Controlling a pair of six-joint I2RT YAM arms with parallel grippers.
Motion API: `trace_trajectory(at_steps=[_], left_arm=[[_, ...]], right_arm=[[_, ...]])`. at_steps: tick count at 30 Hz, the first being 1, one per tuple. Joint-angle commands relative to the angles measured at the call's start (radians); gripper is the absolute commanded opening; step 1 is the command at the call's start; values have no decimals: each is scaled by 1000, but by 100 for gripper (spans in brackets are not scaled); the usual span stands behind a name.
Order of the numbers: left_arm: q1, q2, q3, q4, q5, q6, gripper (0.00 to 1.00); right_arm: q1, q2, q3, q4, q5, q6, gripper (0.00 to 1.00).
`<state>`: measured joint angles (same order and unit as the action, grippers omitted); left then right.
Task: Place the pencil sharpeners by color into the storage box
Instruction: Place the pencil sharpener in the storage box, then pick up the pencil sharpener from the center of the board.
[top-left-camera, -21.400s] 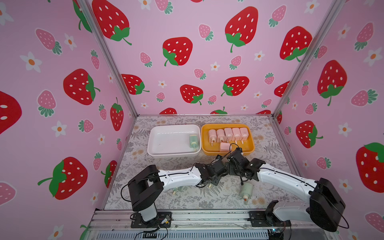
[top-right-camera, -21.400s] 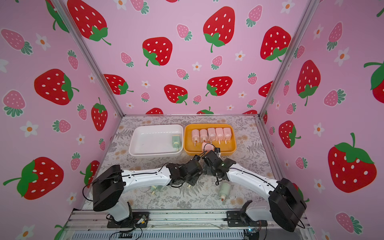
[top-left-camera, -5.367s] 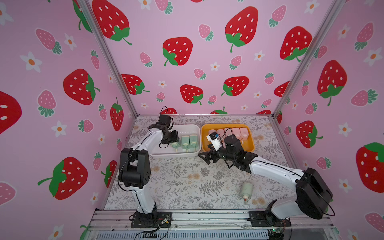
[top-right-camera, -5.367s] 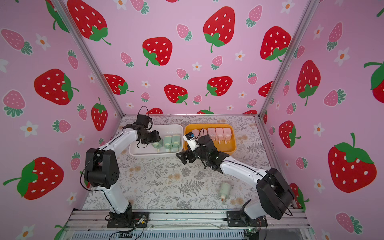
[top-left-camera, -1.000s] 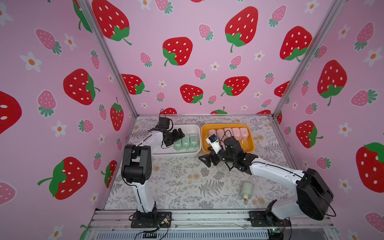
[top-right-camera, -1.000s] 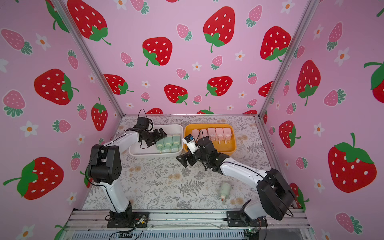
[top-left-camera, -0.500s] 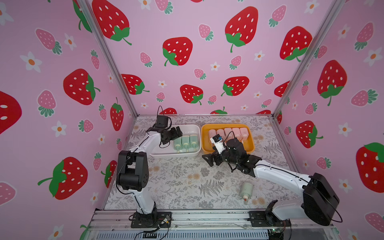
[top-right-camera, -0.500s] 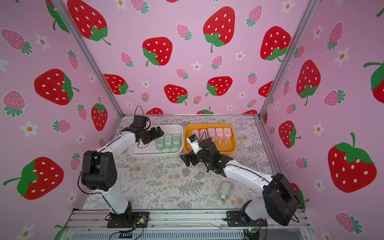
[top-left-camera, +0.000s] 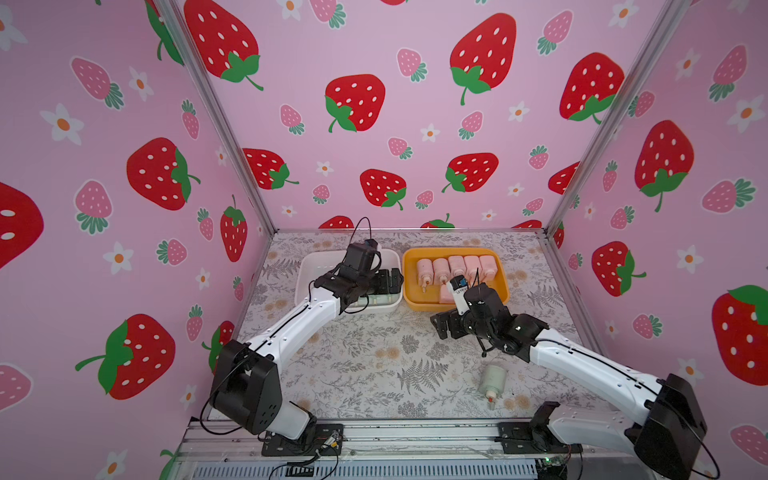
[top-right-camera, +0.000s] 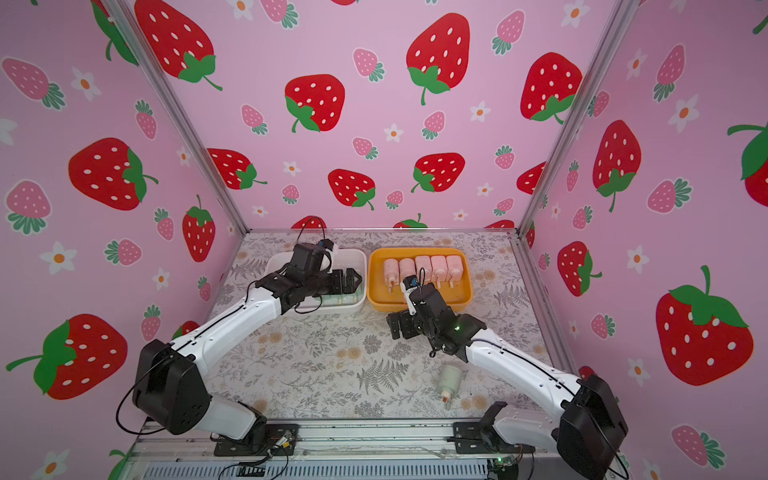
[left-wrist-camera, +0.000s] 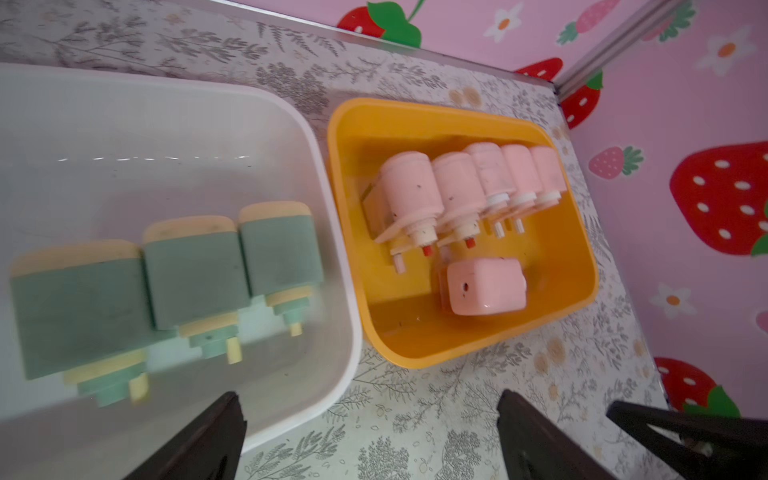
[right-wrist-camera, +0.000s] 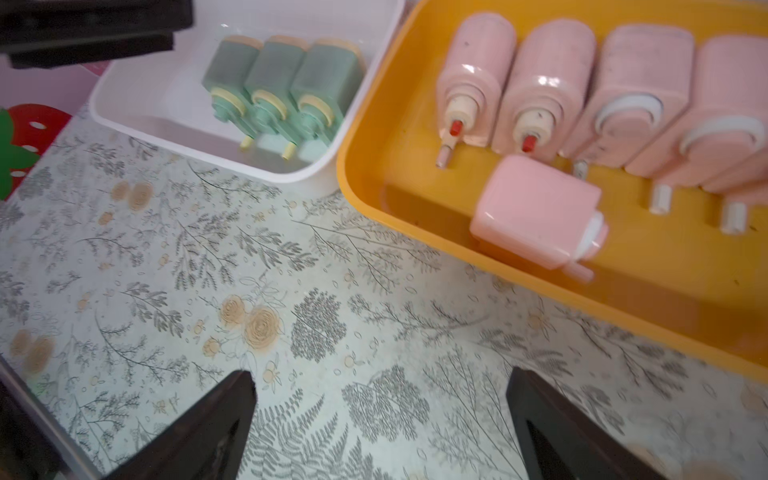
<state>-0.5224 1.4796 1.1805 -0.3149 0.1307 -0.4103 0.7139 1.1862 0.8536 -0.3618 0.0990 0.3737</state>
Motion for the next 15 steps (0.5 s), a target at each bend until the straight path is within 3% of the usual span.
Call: trace_trajectory(at_steps=[1, 4, 9, 15], left_arm=[[-100, -24, -34, 46, -39, 58, 100], [-189, -26, -48, 61, -72, 85, 100], [-241, -31, -81, 98, -39, 132, 100], [-285, -35, -121, 138, 0, 193, 100]], right_arm=[[-14, -39, 11, -251, 93, 119, 100], [-15, -72, 15, -373, 108, 160, 100], [-15, -126, 55, -664, 244, 356, 100], [-17, -174, -23, -723, 283, 622, 87]])
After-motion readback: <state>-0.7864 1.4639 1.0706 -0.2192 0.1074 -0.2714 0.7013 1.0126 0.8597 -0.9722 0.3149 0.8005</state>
